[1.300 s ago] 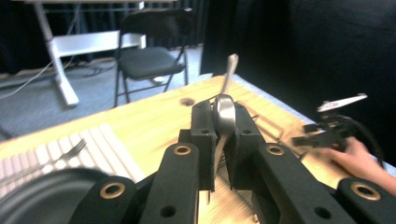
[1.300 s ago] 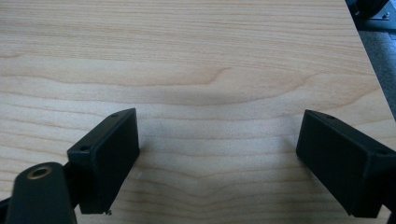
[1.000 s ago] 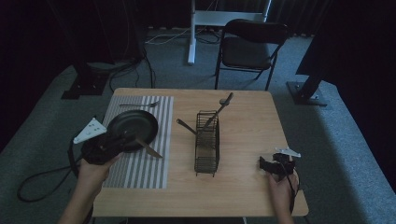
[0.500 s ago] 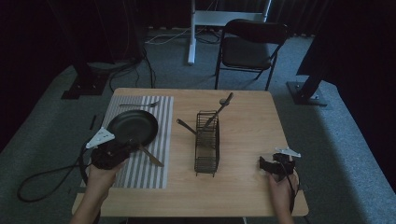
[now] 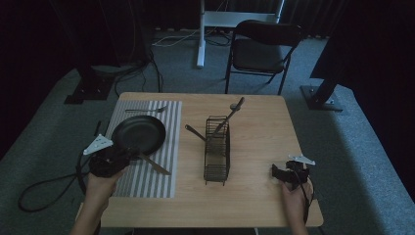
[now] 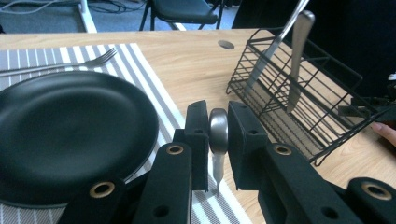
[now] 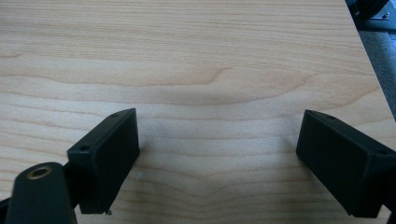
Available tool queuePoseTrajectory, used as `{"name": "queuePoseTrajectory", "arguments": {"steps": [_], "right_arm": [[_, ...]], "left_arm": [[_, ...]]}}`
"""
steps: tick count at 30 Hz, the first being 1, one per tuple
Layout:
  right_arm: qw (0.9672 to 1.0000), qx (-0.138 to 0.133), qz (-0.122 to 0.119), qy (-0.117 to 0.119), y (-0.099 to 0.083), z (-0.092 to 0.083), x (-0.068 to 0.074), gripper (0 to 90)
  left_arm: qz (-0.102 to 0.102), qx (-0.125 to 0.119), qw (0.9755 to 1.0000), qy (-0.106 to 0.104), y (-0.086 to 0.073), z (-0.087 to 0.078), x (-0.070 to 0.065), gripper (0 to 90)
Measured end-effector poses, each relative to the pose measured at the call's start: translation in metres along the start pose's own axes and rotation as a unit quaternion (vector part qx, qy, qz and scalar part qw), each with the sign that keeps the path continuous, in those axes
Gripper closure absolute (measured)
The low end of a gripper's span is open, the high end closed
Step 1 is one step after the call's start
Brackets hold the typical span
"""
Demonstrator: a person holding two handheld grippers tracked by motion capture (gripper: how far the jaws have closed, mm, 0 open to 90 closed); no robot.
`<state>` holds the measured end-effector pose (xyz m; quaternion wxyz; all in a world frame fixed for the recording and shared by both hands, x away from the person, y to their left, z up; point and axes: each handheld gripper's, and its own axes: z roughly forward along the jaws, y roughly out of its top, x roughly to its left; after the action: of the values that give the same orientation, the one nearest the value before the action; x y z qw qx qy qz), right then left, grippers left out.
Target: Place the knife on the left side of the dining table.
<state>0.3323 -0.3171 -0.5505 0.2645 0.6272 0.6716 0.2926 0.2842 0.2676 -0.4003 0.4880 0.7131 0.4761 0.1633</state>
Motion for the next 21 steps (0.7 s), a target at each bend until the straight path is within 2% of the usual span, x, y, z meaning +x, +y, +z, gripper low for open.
{"name": "queuePoseTrajectory", "arguments": {"steps": [5,6,7,8,11,13,16,18,20,21], "right_arm": [[1.0000,0.000,0.000,0.000,0.000,0.000,0.000,12.2],[1.0000,0.000,0.000,0.000,0.000,0.000,0.000,12.3],[1.0000,0.000,0.000,0.000,0.000,0.000,0.000,12.3],[1.0000,0.000,0.000,0.000,0.000,0.000,0.000,12.3],[1.0000,0.000,0.000,0.000,0.000,0.000,0.000,12.2],[1.0000,0.000,0.000,0.000,0.000,0.000,0.000,12.2],[1.0000,0.001,0.000,0.000,0.000,0.000,0.000,12.2],[1.0000,0.001,0.000,0.000,0.000,0.000,0.000,12.2],[1.0000,0.001,0.000,0.000,0.000,0.000,0.000,12.2],[1.0000,0.001,0.000,0.000,0.000,0.000,0.000,12.2]], "left_arm": [[-0.011,0.007,0.9999,0.006,-0.005,-0.002,0.010,77.1],[-0.023,0.010,0.9997,0.009,-0.009,-0.005,0.018,77.1],[-0.023,0.010,0.9997,0.009,-0.009,-0.005,0.018,76.4],[-0.035,0.017,0.9992,0.011,-0.014,-0.008,0.029,75.3],[-0.039,0.019,0.9990,0.011,-0.016,-0.008,0.032,74.1],[-0.062,0.028,0.9977,0.010,-0.026,-0.011,0.047,72.8],[-0.076,0.026,0.9966,0.021,-0.034,-0.010,0.055,69.4],[-0.089,0.023,0.9955,0.020,-0.039,-0.010,0.061,68.3],[-0.089,0.023,0.9955,0.020,-0.039,-0.010,0.061,68.0],[-0.098,0.023,0.9946,0.023,-0.044,-0.009,0.066,68.0]]}}
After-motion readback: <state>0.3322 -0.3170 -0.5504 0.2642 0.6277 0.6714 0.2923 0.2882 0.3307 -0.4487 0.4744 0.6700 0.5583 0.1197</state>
